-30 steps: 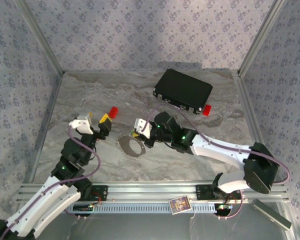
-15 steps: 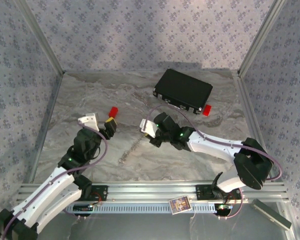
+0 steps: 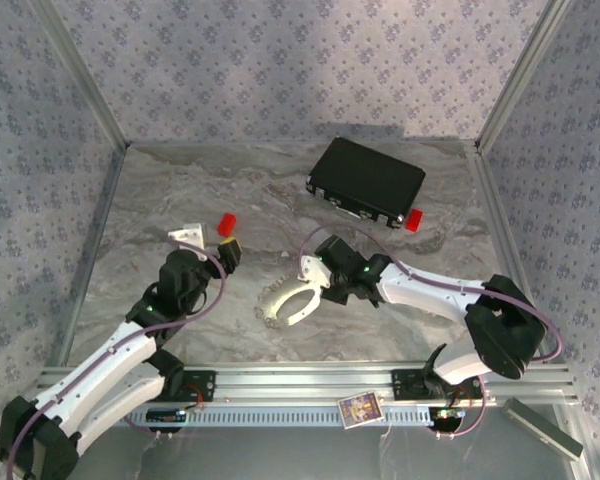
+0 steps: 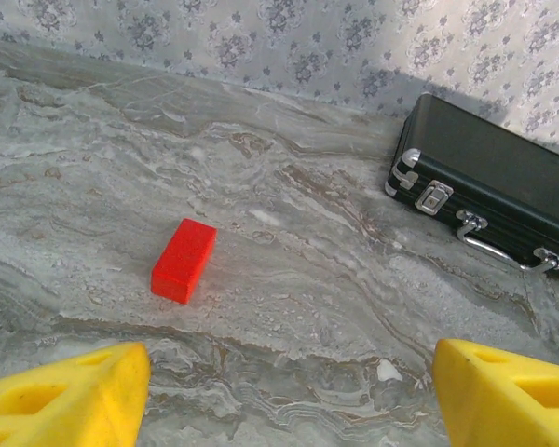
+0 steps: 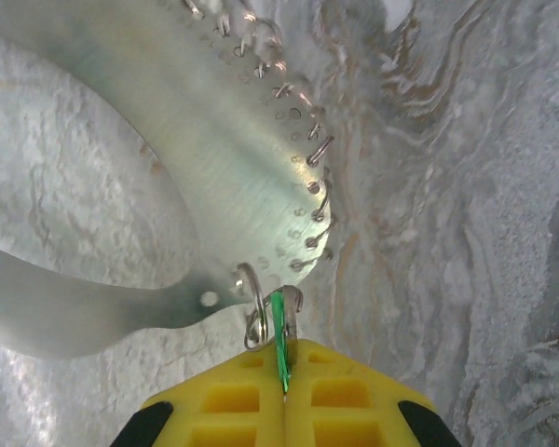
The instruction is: Put the keys on the keyring
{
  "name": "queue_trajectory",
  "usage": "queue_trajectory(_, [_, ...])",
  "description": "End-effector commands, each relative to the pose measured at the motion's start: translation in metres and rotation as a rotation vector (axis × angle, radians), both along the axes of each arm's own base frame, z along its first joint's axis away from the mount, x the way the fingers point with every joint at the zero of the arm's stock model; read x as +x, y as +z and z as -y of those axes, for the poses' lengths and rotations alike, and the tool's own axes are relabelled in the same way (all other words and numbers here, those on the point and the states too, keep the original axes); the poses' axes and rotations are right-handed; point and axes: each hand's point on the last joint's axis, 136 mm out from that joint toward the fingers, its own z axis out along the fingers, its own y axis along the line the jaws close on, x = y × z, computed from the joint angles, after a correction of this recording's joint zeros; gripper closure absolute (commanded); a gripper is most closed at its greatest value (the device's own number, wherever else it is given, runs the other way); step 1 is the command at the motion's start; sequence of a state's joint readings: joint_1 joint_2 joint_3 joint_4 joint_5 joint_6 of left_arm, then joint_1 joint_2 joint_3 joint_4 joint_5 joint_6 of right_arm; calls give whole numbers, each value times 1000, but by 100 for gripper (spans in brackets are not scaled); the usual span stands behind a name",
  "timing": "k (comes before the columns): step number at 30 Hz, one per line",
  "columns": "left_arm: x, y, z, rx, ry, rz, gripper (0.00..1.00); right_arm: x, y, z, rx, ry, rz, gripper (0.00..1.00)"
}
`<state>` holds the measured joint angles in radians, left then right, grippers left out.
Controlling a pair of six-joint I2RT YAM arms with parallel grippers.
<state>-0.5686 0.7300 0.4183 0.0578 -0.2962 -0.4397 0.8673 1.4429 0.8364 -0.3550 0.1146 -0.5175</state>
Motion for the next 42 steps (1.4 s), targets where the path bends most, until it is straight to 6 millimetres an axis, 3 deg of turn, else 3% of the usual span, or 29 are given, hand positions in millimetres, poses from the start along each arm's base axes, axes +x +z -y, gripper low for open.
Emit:
queue_trajectory(1, [6, 25, 5, -57, -8, 54, 21, -7, -13, 21, -148, 1, -16, 100])
queue_trajectory(16, [7, 22, 6, -53, -10, 41, 21, -34, -41, 59, -455, 14, -69, 100])
queue_trajectory(21, [6, 22, 3, -50, -5, 42, 21, -42, -44, 71, -538, 22, -88, 75])
queue_trajectory(24, [6, 21, 4, -46, -7, 41, 21, -43, -38, 69, -505, 17, -98, 69])
queue_trajectory(30, [7, 21, 4, -45, -11, 43, 21, -31, 9, 34, -170, -50, -61, 67])
queue_trajectory(34, [8, 17, 10, -47, -39, 41, 20, -13, 50, -2, 267, -159, -52, 67])
queue_trajectory(37, [8, 14, 17, -52, -71, 36, 20, -3, 63, -19, 562, -311, -98, 67])
queue_trajectory(39, [8, 12, 21, -49, -94, 31, 20, 4, 61, -20, 670, -441, -125, 68])
queue_trajectory(42, [10, 6, 26, -36, -116, 14, 20, 24, 42, 11, 676, -823, -164, 72])
